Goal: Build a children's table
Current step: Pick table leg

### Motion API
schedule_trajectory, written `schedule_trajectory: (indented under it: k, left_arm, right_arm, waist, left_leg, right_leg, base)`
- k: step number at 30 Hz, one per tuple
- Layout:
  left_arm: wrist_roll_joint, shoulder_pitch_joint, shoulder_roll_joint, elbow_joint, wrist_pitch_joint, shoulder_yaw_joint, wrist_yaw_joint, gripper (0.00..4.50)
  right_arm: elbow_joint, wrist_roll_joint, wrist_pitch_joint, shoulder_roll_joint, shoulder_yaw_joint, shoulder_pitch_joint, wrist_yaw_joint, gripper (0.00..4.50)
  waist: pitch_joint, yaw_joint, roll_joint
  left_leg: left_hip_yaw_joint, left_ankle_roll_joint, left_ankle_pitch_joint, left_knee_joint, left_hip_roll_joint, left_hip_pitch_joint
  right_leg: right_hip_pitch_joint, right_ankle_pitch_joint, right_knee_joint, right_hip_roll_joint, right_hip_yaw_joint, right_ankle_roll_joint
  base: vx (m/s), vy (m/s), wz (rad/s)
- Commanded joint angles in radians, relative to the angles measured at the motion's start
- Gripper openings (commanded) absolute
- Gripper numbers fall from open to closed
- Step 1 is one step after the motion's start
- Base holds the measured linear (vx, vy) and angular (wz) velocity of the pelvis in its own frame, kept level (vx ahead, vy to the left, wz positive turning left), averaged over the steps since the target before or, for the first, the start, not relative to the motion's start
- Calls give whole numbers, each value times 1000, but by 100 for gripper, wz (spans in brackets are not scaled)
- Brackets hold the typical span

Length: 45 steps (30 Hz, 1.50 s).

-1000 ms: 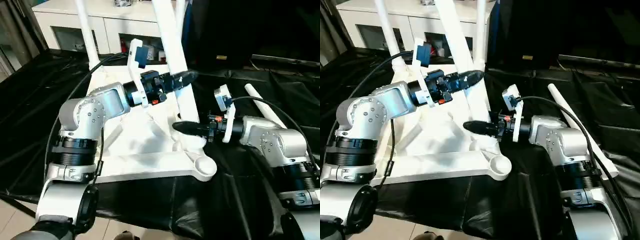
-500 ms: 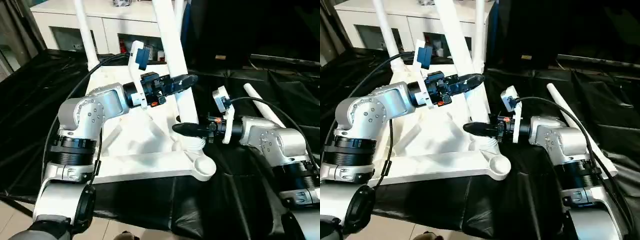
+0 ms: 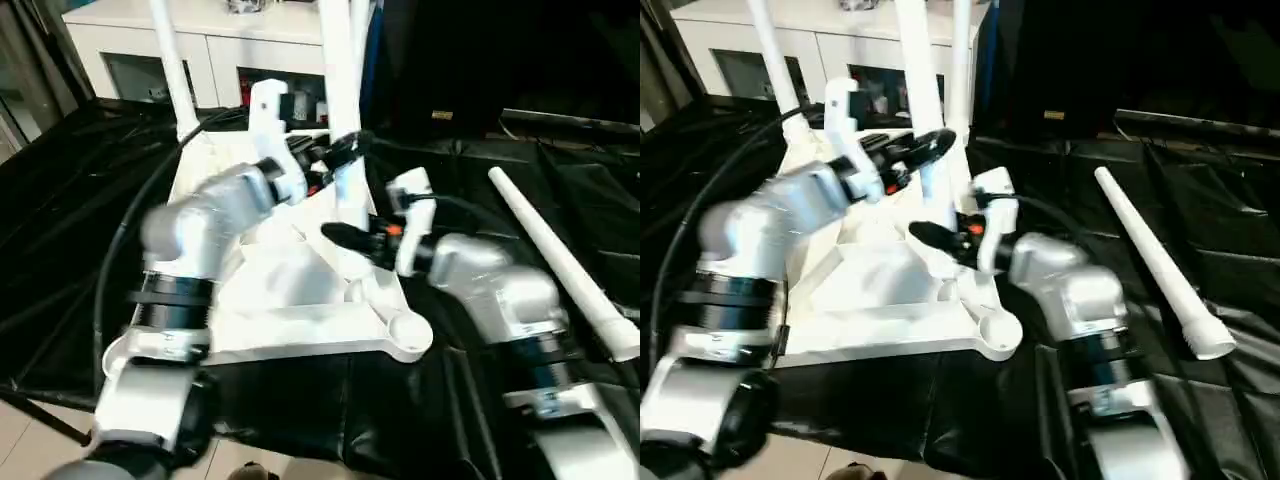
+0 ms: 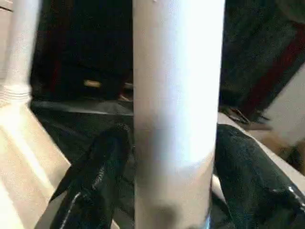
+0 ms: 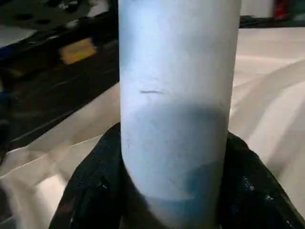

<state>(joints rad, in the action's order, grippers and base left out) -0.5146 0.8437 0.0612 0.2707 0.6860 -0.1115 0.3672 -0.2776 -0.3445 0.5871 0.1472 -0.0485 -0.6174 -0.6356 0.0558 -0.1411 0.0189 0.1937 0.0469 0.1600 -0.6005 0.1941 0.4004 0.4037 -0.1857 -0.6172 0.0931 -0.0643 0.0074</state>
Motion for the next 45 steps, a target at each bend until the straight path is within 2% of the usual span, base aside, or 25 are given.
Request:
schedule_trajectory:
  k: [1, 2, 6, 9, 16, 17, 18, 20, 23, 24, 27, 29, 33, 36, 38, 41, 42, 45]
  left_arm:
    - [20, -10, -21, 3, -12, -4, -65, 300]
    - [30, -8, -29, 8, -19, -9, -91, 272]
    - [38, -8, -48, 21, -42, -24, -124, 258]
    - [39, -10, -48, 20, -38, -27, -120, 219]
    - [20, -10, -53, 13, -46, -47, -131, 190]
    - [17, -9, -47, 14, -43, -46, -119, 187]
    - [15, -8, -44, 14, -43, -47, -112, 187]
    - [10, -8, -35, 11, -40, -45, -91, 187]
    - [-5, -9, 7, -2, -14, -16, 8, 186]
    - [-10, -11, 21, -9, -2, -5, 43, 186]
    - [-33, -15, 61, -27, 35, 19, 136, 186]
    - [-61, -13, 97, -40, 73, 32, 206, 186]
    - [-137, -13, 124, -75, 146, 25, 284, 186]
    - [-190, -13, 128, -106, 184, 17, 327, 186]
    - [-242, -13, 117, -136, 210, -2, 346, 186]
    - [-256, -20, 119, -155, 221, 3, 374, 186]
    - [-257, -22, 119, -157, 220, 6, 379, 186]
    - [-259, -24, 122, -159, 227, 11, 385, 186]
  right_arm:
    - [5, 23, -26, -19, 10, -10, 67, 198]
    - [0, 35, -32, -24, 9, -15, 87, 198]
    - [-2, 66, -48, -29, -16, -18, 103, 197]
    - [2, 77, -56, -31, -26, -19, 106, 197]
    - [4, 105, -90, -34, -41, -18, 117, 197]
    - [4, 97, -98, -38, -35, -17, 109, 232]
    - [6, 84, -100, -39, -28, -17, 98, 232]
    - [12, 55, -82, -42, -13, -17, 76, 269]
    - [34, 12, -50, -12, 0, -18, 9, 275]
    - [39, 1, -40, -1, 5, -19, -9, 306]
    - [48, -51, 2, 55, 22, -26, -108, 317]
    - [49, -92, 48, 126, 26, -30, -227, 320]
    - [42, -138, 104, 180, 42, -40, -306, 323]
    - [32, -143, 115, 193, 38, -45, -320, 323]
    - [36, -128, 116, 208, 10, -35, -338, 323]
    - [41, -136, 130, 220, -8, -29, -362, 323]
    - [39, -139, 133, 220, -10, -30, -368, 305]
    - [31, -146, 143, 218, -7, -37, -372, 284]
  waist:
    - [-82, 5, -11]
    - [-82, 6, -11]
    - [-81, 5, -9]
    - [-81, 7, -8]
    - [-80, 7, -7]
    - [-81, 6, -3]
    - [-80, 7, -2]
    - [-80, 8, -3]
    - [-80, 8, -3]
    - [-81, 6, -2]
    - [-81, 4, -3]
    - [-81, 2, -4]
    - [-80, 2, -9]
    - [-79, 5, -12]
    - [-78, 4, -13]
    - [-79, 3, -11]
    - [-78, 2, -15]
    - [-78, 2, -14]
  left_leg:
    - [-16, 23, 133, 65, 28, -26]
    - [-17, 21, 134, 66, 28, -27]
    - [-17, 25, 154, 68, 28, -27]
    - [-18, 26, 161, 69, 28, -29]
    - [-18, 24, 163, 68, 27, -28]
    - [-18, 25, 165, 68, 27, -29]
    - [-18, 25, 169, 68, 27, -29]
    - [-19, 24, 175, 69, 27, -29]
    - [-19, 19, 179, 69, 28, -29]
    - [-19, 17, 175, 70, 28, -31]
    - [-17, 14, 161, 68, 29, -32]
    - [-16, 8, 163, 66, 28, -32]
    - [-14, -4, 150, 63, 26, -28]
    - [-14, -7, 149, 62, 27, -27]
    - [-13, -7, 148, 61, 27, -27]
    - [-14, -3, 150, 62, 30, -29]
    - [-14, -5, 149, 62, 29, -29]
    - [-14, 0, 155, 63, 30, -30]
  right_leg:
    - [-52, -73, 58, 50, 37, -193]
    - [-51, -76, 59, 49, 37, -192]
    - [-51, -108, 64, 49, 37, -172]
    - [-49, -107, 64, 48, 37, -171]
    - [-50, -94, 63, 48, 37, -175]
    - [-49, -94, 63, 48, 37, -176]
    - [-49, -94, 63, 47, 37, -177]
    - [-50, -91, 63, 47, 37, -180]
    - [-50, -91, 63, 47, 36, -181]
    - [-51, -90, 62, 47, 36, -182]
    - [-50, -63, 57, 45, 36, -196]
    - [-53, -58, 56, 46, 36, -206]
    - [-54, -56, 55, 48, 36, -229]
    - [-54, -90, 55, 50, 35, -237]
    - [-54, -100, 56, 50, 36, -236]
    - [-52, -118, 58, 49, 36, -229]
    - [-51, -122, 58, 49, 36, -228]
    - [-49, -125, 59, 47, 36, -223]
  base:
    - [0, 0, 0]
    - [0, 0, 0]
    - [0, 0, 0]
    - [0, 0, 0]
    - [0, 0, 0]
    - [0, 0, 0]
    - [0, 0, 0]
    - [0, 0, 0]
    - [0, 0, 0]
    - [0, 0, 0]
    - [0, 0, 0]
    - [0, 0, 0]
    - [0, 0, 0]
    - [0, 0, 0]
    - [0, 0, 0]
    - [0, 0, 0]
    - [0, 0, 0]
    - [0, 0, 0]
